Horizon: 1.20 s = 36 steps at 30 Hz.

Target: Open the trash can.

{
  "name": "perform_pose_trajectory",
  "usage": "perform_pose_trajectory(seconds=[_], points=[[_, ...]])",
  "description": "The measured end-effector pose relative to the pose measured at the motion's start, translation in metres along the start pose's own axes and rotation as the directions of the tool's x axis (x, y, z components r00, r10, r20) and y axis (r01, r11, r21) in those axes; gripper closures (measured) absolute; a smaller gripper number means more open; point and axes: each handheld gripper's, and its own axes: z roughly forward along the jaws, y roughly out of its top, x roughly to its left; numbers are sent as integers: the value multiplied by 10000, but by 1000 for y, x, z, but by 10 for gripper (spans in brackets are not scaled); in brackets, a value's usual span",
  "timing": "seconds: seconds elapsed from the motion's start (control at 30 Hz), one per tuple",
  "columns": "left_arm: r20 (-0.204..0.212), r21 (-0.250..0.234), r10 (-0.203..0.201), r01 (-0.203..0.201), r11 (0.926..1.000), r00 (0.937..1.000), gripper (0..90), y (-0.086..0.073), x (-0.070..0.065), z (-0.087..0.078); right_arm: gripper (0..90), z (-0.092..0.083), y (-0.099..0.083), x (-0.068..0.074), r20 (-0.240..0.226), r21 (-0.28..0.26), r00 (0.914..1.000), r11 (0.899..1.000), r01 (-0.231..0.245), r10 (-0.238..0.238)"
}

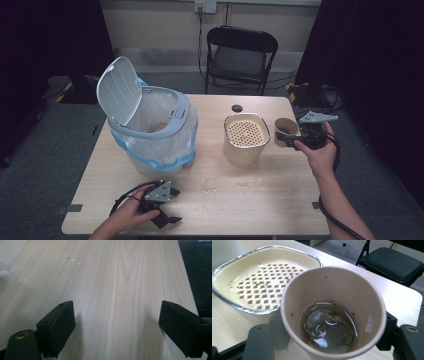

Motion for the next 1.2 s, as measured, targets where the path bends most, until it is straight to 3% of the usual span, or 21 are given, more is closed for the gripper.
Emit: perform_pose_trajectory(seconds=[0.83,1.2], points=[[-5,-3,-5,5,10000,10000,130,0,0,0,311,36,27,-24,348,-356,9994,9993,71,-58],[9,-5,-1,1,10000,10000,130,0,0,0,313,42,43,-33,464,-931,9951,9915,911,-871]])
